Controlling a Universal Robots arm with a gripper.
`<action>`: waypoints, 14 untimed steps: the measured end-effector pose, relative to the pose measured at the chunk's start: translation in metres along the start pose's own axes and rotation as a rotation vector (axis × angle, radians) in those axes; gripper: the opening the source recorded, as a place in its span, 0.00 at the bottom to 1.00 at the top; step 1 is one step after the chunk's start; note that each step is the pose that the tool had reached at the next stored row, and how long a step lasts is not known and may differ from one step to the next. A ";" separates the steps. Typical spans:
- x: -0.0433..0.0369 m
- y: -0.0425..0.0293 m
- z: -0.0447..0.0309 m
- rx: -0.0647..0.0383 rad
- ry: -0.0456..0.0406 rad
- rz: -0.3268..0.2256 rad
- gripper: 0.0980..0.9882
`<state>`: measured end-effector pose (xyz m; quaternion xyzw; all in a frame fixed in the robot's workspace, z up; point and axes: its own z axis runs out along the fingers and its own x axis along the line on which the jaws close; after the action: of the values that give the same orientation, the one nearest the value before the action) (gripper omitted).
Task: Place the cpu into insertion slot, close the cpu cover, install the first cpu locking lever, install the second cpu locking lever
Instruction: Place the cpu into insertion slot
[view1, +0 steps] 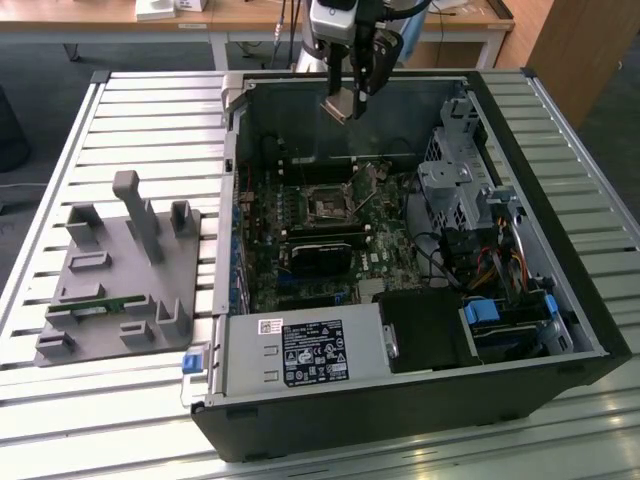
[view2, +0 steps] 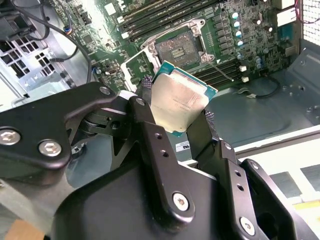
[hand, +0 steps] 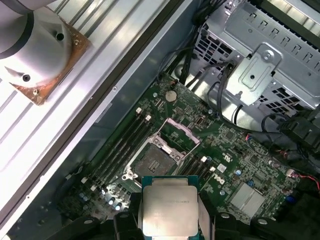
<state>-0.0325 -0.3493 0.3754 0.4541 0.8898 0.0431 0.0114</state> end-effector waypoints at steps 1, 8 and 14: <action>0.0000 0.0000 0.0000 0.000 -0.0006 0.007 0.48; 0.0000 0.0000 0.0005 -0.001 -0.0051 0.056 0.48; 0.0000 -0.0001 0.0013 -0.001 -0.0109 0.104 0.48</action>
<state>-0.0325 -0.3493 0.3741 0.4997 0.8651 0.0414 0.0142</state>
